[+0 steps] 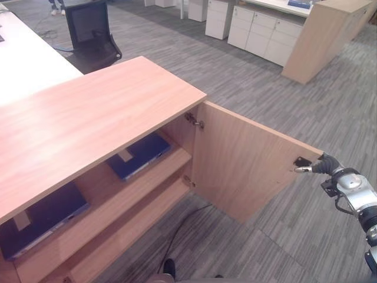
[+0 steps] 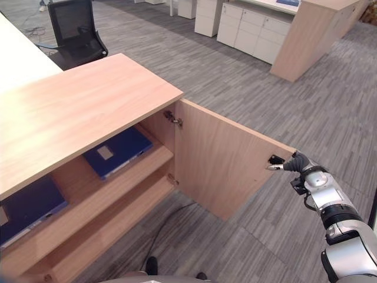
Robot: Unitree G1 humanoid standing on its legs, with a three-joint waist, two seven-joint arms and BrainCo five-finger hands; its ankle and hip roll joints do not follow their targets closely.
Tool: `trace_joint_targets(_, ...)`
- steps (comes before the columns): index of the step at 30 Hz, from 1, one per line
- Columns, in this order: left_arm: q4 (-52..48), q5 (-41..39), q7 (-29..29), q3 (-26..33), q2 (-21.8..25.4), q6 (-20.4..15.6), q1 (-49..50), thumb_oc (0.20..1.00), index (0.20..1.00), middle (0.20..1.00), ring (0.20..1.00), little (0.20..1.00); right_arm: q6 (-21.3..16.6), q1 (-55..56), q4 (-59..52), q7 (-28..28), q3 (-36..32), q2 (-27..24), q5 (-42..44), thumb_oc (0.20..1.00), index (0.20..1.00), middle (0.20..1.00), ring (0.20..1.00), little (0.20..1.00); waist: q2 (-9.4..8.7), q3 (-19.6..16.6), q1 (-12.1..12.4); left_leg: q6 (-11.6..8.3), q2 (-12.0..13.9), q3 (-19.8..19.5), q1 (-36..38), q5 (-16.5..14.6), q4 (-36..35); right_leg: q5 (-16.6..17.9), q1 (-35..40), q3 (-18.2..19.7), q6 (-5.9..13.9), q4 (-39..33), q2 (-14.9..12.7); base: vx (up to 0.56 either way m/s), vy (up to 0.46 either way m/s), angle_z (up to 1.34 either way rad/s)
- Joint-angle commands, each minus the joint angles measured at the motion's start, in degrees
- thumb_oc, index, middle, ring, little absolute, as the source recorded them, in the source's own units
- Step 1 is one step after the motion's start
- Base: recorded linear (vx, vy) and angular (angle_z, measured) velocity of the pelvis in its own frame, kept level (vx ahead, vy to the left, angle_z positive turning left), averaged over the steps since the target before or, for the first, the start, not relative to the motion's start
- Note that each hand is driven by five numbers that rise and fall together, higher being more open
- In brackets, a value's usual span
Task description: Put the empty folder in the office cabinet
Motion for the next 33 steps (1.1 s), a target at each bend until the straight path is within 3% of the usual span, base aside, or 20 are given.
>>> trace_joint_targets(1,2.16,0.35,-0.23,-2.19,2.19,0.02,1.02,1.0,1.0,1.0,1.0,1.0,-1.75,-6.1,2.02,-1.46,2.92,-0.59,0.67,1.0,1.0,1.0,1.0,1.0,-0.96,-1.94,1.66,-3.6,3.34,-0.27,3.03,-5.22,0.2,-1.72,-3.49,1.61,2.2,0.09,-0.61,0.01,-0.014,0.08)
trace_joint_targets(8,2.48,0.25,-0.11,-1.97,2.23,0.06,1.35,1.0,1.0,1.0,1.0,1.0,-1.86,-7.16,1.13,-1.39,3.32,1.14,2.29,1.0,1.0,1.0,1.0,1.0,-0.71,-1.92,2.15,-3.57,3.16,-0.79,2.83,-5.15,0.2,-1.6,-3.43,1.19,2.16,0.09,-0.79,0.0,-0.003,0.04)
trace_joint_targets(13,2.12,0.87,0.56,-0.47,1.3,0.15,1.21,1.0,1.0,1.0,1.0,1.0,-3.91,-4.42,-16.3,2.24,6.63,6.46,8.28,1.0,1.0,1.0,1.0,1.0,-0.63,-1.69,2.26,-3.57,3.29,-0.42,3.28,-5.4,0.2,-1.51,-3.28,1.22,2.05,0.09,-0.92,0.0,0.0,-0.05)
trace_joint_targets(18,1.89,2.47,0.75,0.36,0.86,-0.05,0.78,1.0,1.0,1.0,1.0,1.0,-5.72,-4.27,-30.88,6.62,11.76,6.92,10.63,1.0,1.0,1.0,1.0,1.0,-0.61,-1.67,2.28,-3.74,3.43,0.02,3.5,-5.52,0.2,-1.7,-3.17,1.28,2.1,0.09,-0.94,0.01,0.002,-0.15)
trace_joint_targets(23,2.58,2.65,0.52,1.89,-0.26,-0.29,0.96,1.0,1.0,1.0,1.0,1.0,-7.14,-6.21,-51.44,12.98,16.58,9.24,19.05,1.0,1.0,1.0,1.0,1.0,-0.93,-2.06,2.75,-3.85,3.79,0.54,3.68,-5.67,0.2,-1.8,-3.25,1.24,2.12,0.09,-1.01,0.01,0.001,-0.24)
trace_joint_targets(33,3.14,2.73,1.2,3.32,-0.56,-0.32,1.94,1.0,1.0,1.0,1.0,1.0,-6.11,-4.46,-58.93,14.8,17.24,17.75,23.31,1.0,1.0,1.0,1.0,1.0,-1.02,-2.47,3.49,-3.56,3.79,0.63,3.95,-5.95,0.2,-1.73,-2.97,0.96,2.07,0.09,-1.3,0.01,0.009,0.13)
